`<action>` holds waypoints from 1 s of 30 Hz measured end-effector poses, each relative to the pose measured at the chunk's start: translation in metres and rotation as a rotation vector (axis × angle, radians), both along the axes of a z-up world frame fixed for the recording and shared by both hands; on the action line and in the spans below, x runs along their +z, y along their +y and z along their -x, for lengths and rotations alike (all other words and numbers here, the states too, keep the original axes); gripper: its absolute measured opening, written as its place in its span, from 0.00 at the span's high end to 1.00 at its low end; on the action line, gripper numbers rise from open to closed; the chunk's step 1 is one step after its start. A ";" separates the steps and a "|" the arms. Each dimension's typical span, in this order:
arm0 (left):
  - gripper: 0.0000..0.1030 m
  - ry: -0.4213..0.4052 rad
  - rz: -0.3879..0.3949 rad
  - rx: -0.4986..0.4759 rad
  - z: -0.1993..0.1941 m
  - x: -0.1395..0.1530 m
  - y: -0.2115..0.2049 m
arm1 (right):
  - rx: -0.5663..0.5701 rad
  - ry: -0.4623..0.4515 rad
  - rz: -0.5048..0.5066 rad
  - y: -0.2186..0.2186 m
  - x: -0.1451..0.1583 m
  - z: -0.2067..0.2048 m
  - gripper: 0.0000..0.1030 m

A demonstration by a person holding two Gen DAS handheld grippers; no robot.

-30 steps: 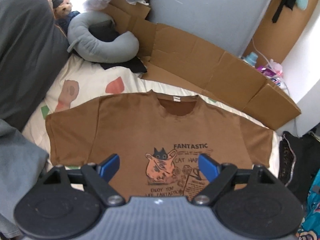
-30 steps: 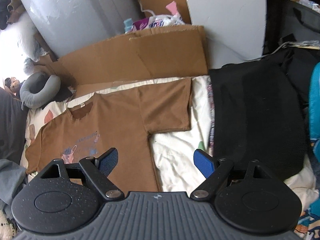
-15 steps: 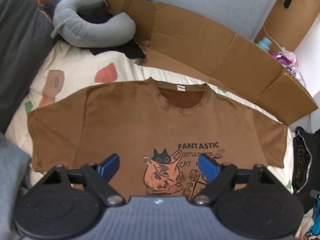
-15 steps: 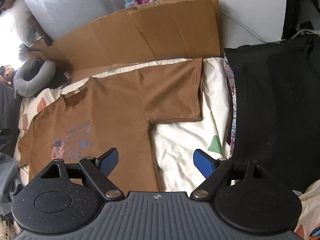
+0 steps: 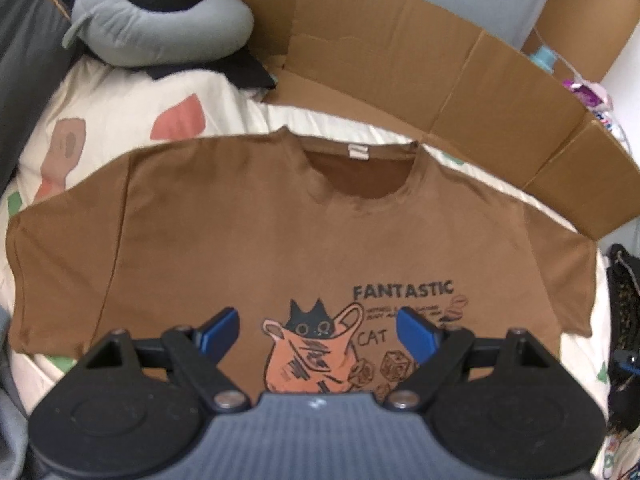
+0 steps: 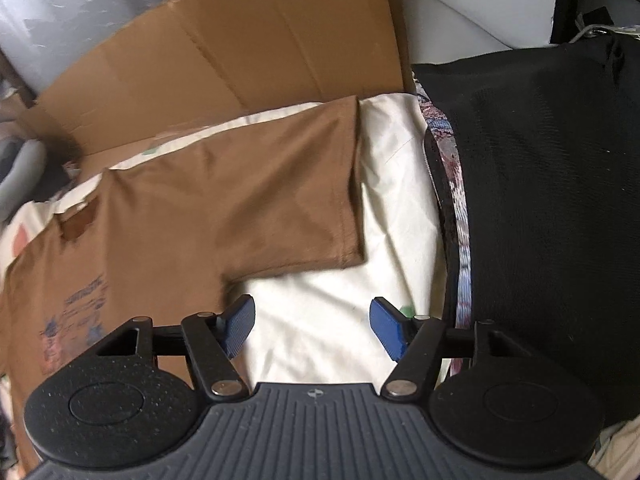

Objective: Fold clothes
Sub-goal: 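Move the right gripper to the short sleeve hem and close on it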

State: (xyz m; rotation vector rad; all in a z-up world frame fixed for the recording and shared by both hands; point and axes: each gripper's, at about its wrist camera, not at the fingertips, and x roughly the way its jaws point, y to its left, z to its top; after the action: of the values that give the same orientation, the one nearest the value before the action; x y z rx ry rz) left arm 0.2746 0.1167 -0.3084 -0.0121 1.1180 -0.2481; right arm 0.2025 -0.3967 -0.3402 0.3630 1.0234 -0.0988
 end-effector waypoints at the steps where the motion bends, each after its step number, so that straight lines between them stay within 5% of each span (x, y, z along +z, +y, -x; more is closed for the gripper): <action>1: 0.15 0.000 -0.004 0.008 -0.002 -0.004 0.002 | -0.004 0.005 0.003 -0.001 -0.004 -0.004 0.37; 16: 0.15 0.073 -0.045 0.090 0.006 -0.066 0.030 | -0.106 0.061 -0.042 -0.001 -0.056 -0.045 0.40; 19: 0.16 0.087 -0.077 0.097 0.007 -0.076 0.029 | -0.143 0.069 -0.045 -0.003 -0.059 -0.049 0.51; 23: 0.16 0.074 -0.086 0.092 0.004 -0.079 0.023 | -0.192 0.078 -0.006 -0.011 -0.060 -0.054 0.92; 30: 0.16 0.049 -0.103 0.020 0.005 -0.076 -0.001 | -0.237 0.053 0.052 -0.012 -0.051 -0.048 1.00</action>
State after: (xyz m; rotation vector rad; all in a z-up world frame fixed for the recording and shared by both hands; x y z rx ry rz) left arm 0.2697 0.1153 -0.3843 0.0621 1.1775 -0.1734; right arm 0.2507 -0.4087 -0.3913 0.4353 1.0250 -0.3487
